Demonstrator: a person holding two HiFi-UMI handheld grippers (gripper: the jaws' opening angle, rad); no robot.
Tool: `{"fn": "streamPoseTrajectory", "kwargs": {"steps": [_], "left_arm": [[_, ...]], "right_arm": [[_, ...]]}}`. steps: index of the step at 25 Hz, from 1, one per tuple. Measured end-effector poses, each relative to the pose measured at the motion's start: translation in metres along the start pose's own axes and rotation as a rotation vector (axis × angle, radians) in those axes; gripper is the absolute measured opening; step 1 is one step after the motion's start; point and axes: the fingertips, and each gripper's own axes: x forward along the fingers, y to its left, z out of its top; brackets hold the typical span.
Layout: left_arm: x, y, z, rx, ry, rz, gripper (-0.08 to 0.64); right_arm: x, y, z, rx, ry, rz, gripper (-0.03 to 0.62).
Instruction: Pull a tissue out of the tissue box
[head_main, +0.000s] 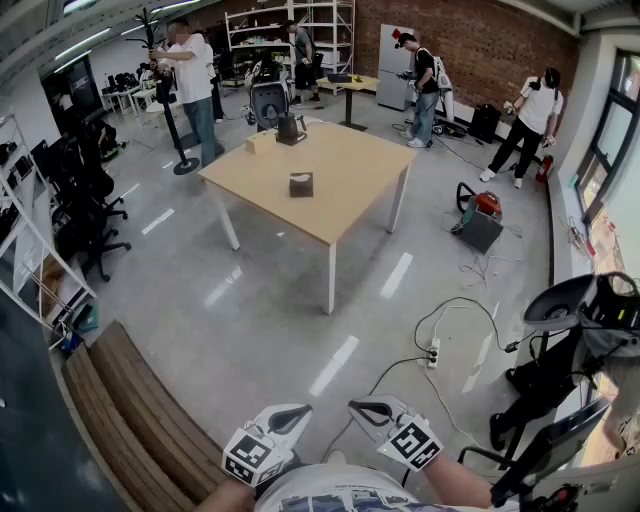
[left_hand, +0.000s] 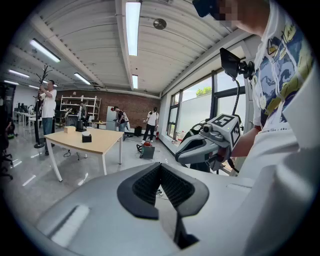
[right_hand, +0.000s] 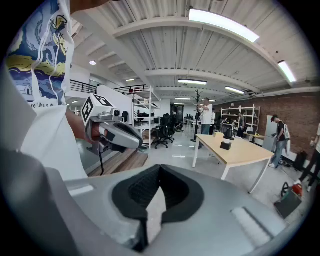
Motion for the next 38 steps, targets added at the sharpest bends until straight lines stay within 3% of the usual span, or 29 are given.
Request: {"fn": "streamPoseTrajectory", "kwargs": {"steps": [14, 24, 34, 38], "left_arm": [[0.009, -0.026, 0.005, -0.013, -0.014, 0.015, 0.005], [0.018, -0.028, 0.002, 0.043, 0.034, 0.021, 0.004], [0.036, 0.014, -0.003, 0.033, 0.048, 0.017, 0.003], [0.049, 0.051, 0.005, 0.029, 0.033, 0.010, 0.004]], "right_arm": [[-0.030, -0.002, -0.012, 0.024, -0.028, 0.004, 0.003], [-0.034, -0.004, -0.019, 0.046, -0.028, 0.003, 0.003], [0.002, -0.031, -0.020, 0.096, -0.040, -0.011, 0.003], [0.026, -0.058, -0.011, 0.082, -0.030, -0.031, 0.003]]}}
